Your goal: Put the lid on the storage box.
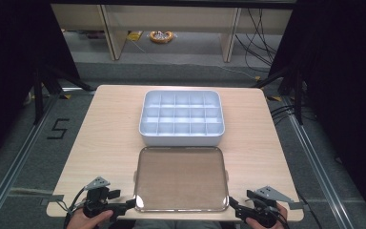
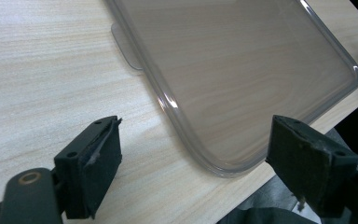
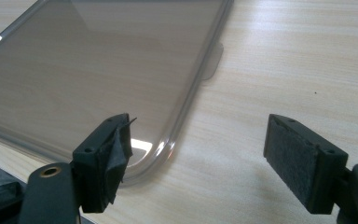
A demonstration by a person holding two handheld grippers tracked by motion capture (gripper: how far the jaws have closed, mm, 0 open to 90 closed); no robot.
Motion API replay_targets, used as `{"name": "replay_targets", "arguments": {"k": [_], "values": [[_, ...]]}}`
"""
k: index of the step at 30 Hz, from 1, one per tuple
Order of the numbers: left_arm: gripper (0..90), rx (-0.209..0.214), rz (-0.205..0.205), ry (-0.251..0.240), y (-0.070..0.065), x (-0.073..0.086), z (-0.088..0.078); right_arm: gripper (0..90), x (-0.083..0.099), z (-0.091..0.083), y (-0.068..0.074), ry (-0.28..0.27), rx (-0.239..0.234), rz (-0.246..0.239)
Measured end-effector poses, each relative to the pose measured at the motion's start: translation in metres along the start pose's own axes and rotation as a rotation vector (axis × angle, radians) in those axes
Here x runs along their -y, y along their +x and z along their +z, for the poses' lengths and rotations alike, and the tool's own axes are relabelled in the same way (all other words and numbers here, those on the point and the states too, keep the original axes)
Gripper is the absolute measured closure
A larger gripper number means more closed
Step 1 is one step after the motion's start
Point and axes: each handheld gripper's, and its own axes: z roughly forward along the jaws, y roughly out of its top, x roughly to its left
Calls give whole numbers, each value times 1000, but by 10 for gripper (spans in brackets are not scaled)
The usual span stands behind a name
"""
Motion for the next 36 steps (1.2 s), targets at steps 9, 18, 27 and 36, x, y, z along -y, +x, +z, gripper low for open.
{"name": "replay_targets", "arguments": {"k": [9,18,27,36], "values": [[168,5,1,3,0,0,1,214,-1,1,-4,-16,-40,-17],[156,34,-16,3,-1,1,3,215,0,3,-1,-31,-76,27],[278,51,25,42,-5,3,10,276,-2,8,-1,-14,-93,19],[468,14,31,34,-2,-4,20,333,-6,22,-2,0,-132,115]]}}
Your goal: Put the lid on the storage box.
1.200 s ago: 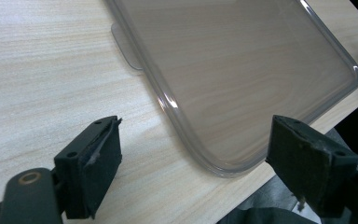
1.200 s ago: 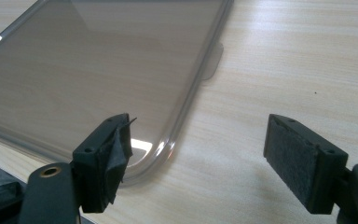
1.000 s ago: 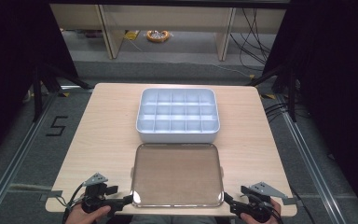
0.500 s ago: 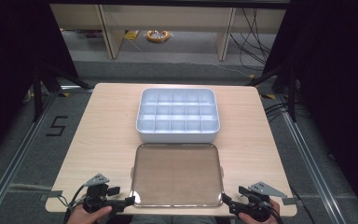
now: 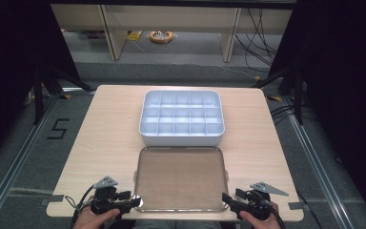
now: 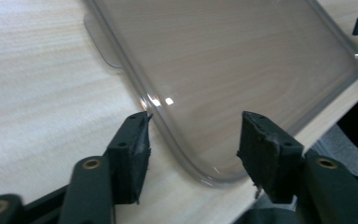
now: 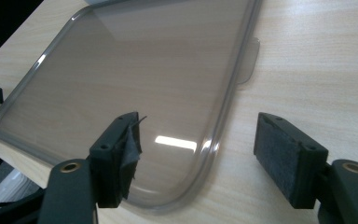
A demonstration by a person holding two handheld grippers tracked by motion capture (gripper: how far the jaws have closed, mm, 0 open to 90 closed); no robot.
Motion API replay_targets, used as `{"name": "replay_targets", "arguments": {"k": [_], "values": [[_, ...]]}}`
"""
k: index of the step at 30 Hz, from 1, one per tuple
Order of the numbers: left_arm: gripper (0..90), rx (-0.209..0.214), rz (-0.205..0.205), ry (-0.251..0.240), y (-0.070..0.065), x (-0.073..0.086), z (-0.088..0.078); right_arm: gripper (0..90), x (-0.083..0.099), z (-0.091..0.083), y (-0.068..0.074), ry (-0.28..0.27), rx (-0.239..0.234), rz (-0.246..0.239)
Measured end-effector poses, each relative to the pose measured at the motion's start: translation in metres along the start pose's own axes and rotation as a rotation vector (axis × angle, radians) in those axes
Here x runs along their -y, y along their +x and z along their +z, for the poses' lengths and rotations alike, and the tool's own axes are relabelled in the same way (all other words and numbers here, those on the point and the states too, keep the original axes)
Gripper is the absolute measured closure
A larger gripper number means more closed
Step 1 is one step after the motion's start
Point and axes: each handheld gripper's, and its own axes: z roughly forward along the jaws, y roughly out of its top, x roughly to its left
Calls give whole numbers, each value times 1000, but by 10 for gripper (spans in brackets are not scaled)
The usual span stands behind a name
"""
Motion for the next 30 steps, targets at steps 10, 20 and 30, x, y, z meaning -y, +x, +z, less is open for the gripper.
{"name": "replay_targets", "arguments": {"k": [10,20,30], "values": [[572,-10,-4,19,14,-14,14,372,-9,15,-4,5,-16,72],[637,-23,15,17,11,-14,16,424,-10,23,-6,-12,-37,221],[630,-16,-2,0,9,-11,15,635,1,18,-10,19,-152,370]]}}
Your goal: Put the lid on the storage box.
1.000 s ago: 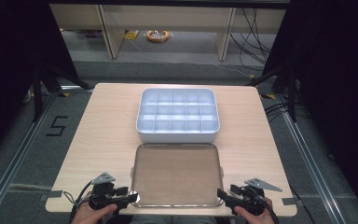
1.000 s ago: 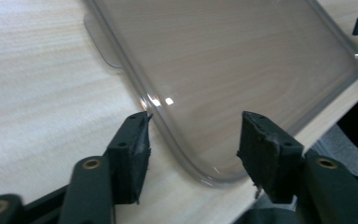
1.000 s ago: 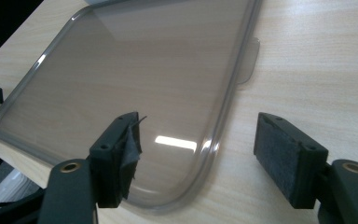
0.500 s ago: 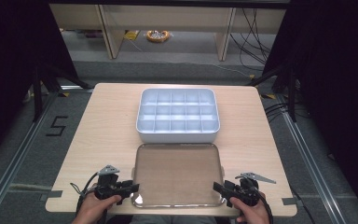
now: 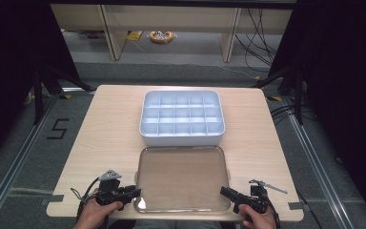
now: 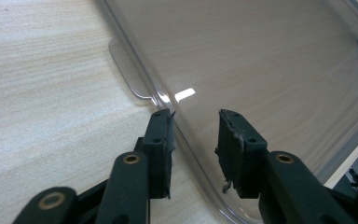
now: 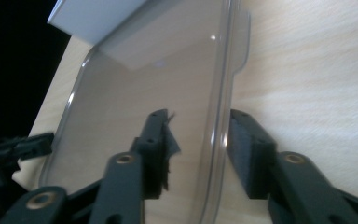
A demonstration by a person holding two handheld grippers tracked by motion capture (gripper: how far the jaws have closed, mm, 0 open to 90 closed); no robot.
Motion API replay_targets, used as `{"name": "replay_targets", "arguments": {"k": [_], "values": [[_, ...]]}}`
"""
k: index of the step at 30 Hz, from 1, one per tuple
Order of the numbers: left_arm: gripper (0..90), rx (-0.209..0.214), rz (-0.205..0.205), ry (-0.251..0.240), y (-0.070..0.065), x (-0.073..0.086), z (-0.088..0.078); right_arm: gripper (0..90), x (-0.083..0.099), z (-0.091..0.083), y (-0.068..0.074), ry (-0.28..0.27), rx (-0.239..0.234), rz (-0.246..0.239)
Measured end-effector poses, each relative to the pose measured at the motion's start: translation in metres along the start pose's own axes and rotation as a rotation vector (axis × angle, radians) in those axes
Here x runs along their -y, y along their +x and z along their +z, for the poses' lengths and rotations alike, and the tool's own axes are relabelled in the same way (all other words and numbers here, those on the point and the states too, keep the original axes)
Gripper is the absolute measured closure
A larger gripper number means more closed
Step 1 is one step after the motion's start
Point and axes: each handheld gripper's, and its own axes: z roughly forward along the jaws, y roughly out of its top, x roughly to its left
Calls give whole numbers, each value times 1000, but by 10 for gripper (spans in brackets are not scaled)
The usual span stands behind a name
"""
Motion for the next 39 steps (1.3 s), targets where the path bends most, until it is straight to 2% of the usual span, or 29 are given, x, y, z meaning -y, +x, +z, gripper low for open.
{"name": "replay_targets", "arguments": {"k": [1,2,4,5,8,9,10,13,14,16,17,18,19,20,21,22,23,24,25,29,31,32,33,34,35,36,37,38,39], "values": [[619,4,3,-2,0,0,0,631,0,0,0,-8,25,-34],[601,5,0,-2,-1,0,0,630,-1,-1,-1,-18,25,-88],[551,21,1,0,-1,0,0,633,-2,-3,2,-34,3,-116],[528,26,-7,-5,-1,0,0,633,-3,-5,1,-42,5,-178],[452,48,-25,-4,-1,0,0,632,-2,-11,4,-37,-24,-244],[430,55,-38,-9,-1,0,0,633,-1,-12,5,-43,-32,-246],[403,61,-47,-6,0,0,0,632,-1,-12,5,-58,-51,-275],[369,62,-67,-15,1,-2,1,632,-4,-16,12,-71,-69,-337],[362,63,-66,-11,2,-2,1,632,-4,-18,18,-64,-77,-303],[348,64,-70,-16,2,-2,1,632,-7,-18,16,-89,-77,-400],[341,59,-69,-17,2,-2,1,633,-6,-20,20,-80,-79,-396],[341,38,-64,-27,2,-3,1,637,-6,-19,18,-94,-75,-428],[334,38,-64,-27,2,-3,1,643,-6,-20,20,-74,-83,-420],[320,20,-63,-25,2,-3,1,645,-5,-20,21,-92,-86,-436],[309,22,-69,-23,2,-3,0,646,-3,-21,25,-71,-91,-396],[312,28,-80,-22,4,-3,-1,645,-4,-20,24,-85,-93,-435],[322,31,-95,-23,5,-3,-1,645,-3,-23,26,-75,-71,-434],[339,37,-107,-26,7,-3,-2,646,-3,-23,27,-71,-75,-426],[351,39,-114,-30,8,-4,-2,646,-4,-21,24,-89,-89,-467],[362,29,-109,-28,8,-3,-2,648,-3,-18,26,-85,-112,-500],[427,24,-103,-30,8,-3,-3,648,-3,-17,25,-86,-119,-489],[448,32,-111,-24,10,-3,-4,648,-3,-17,24,-79,-94,-486],[483,43,-132,-31,11,-2,-4,647,-2,-17,23,-71,-96,-437],[519,53,-144,-47,13,-2,-6,647,-4,-17,20,-64,-96,-457],[549,54,-136,-55,13,-2,-7,648,-4,-17,20,-54,-80,-428],[559,44,-116,-61,12,-2,-9,648,-5,-16,19,-61,-71,-462],[564,32,-96,-72,10,-3,-10,649,-3,-16,21,-55,-63,-431],[565,22,-76,-80,8,-4,-11,655,-4,-15,19,-62,-50,-460],[568,15,-64,-85,7,-4,-12,659,-4,-15,19,-58,-55,-463]]}}
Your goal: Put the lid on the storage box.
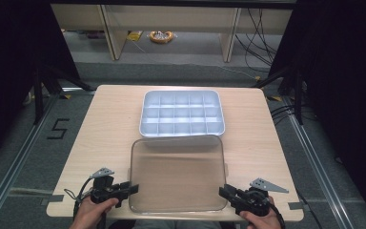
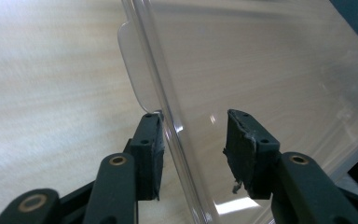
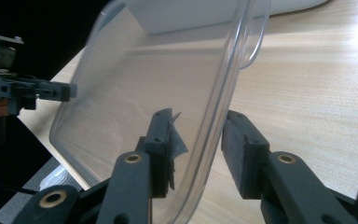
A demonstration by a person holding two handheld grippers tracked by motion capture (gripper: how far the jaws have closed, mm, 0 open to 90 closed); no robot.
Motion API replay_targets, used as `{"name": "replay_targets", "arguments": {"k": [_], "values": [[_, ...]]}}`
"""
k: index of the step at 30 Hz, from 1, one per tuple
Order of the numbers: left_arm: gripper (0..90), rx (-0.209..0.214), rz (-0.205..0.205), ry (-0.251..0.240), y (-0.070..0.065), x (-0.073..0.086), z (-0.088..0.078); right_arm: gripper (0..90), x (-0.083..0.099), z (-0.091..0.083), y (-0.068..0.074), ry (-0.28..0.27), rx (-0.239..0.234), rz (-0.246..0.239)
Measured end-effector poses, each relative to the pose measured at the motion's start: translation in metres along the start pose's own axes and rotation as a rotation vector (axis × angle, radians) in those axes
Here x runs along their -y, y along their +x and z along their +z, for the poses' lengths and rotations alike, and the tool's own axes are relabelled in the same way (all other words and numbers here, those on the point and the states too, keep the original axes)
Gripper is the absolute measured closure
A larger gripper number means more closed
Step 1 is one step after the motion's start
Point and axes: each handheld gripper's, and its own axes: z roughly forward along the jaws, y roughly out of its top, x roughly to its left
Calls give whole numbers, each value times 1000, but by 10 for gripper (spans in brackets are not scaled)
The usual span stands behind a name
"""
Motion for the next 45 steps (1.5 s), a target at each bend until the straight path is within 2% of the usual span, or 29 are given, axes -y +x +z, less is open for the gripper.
{"name": "replay_targets", "arguments": {"k": [1,3,4,7,9,10,11,12,13,14,16,19,21,22,25,26,27,28,29,30,31,32,33,34,39,40,41,43,45], "values": [[576,-3,7,-3,-1,0,-1,662,1,1,1,6,8,29],[587,-4,10,-1,-3,0,-1,664,1,3,-3,-12,33,-6],[588,-3,17,5,-4,0,-1,664,0,1,-1,2,29,29],[595,-5,28,4,-7,-1,-1,664,0,1,-3,-10,48,23],[602,-17,66,-23,-12,-5,-3,666,-1,0,0,2,54,61],[605,-21,80,-33,-13,-6,-4,667,-2,0,0,-5,63,61],[610,-22,84,-41,-14,-8,-5,668,-4,0,-3,-19,70,12],[615,-20,98,-42,-14,-11,-7,670,-5,1,-4,-21,71,6],[619,-21,98,-51,-14,-13,-7,671,-6,0,-1,-17,73,41],[620,-24,103,-56,-14,-15,-8,671,-9,1,-2,-20,77,16],[620,-32,106,-69,-15,-20,-8,670,-13,2,1,-21,75,44],[620,-48,121,-78,-16,-29,-5,669,-22,6,-4,-41,88,-5],[619,-59,122,-80,-18,-34,-2,666,-27,7,-3,-34,101,37],[618,-59,134,-78,-17,-36,-1,665,-31,8,-9,-46,108,-11],[619,-63,131,-93,-17,-46,2,664,-39,11,-11,-52,108,15],[619,-69,139,-87,-16,-49,2,663,-42,13,-14,-57,114,-10],[619,-68,133,-98,-16,-53,3,663,-44,14,-11,-59,116,37],[618,-74,137,-98,-15,-59,4,663,-47,16,-14,-64,118,3],[618,-75,136,-104,-15,-62,4,659,-52,17,-12,-54,115,30],[618,-79,136,-107,-15,-67,4,657,-55,19,-14,-64,125,-2],[616,-80,138,-118,-14,-71,5,655,-58,20,-13,-64,133,19],[615,-85,134,-122,-14,-75,5,653,-63,22,-15,-77,140,-14],[615,-89,135,-127,-14,-79,5,651,-66,23,-15,-79,131,-8],[615,-97,134,-136,-14,-82,5,650,-70,25,-17,-83,141,-29],[620,-102,124,-143,-11,-100,9,647,-90,33,-21,-101,158,-25],[618,-103,117,-143,-10,-105,11,645,-93,34,-20,-99,152,0],[616,-101,111,-143,-9,-108,12,644,-100,36,-23,-115,155,-26],[616,-97,98,-143,-7,-116,15,644,-107,37,-21,-120,168,-10],[615,-101,92,-143,-6,-122,17,643,-117,39,-23,-128,170,-25]]}}
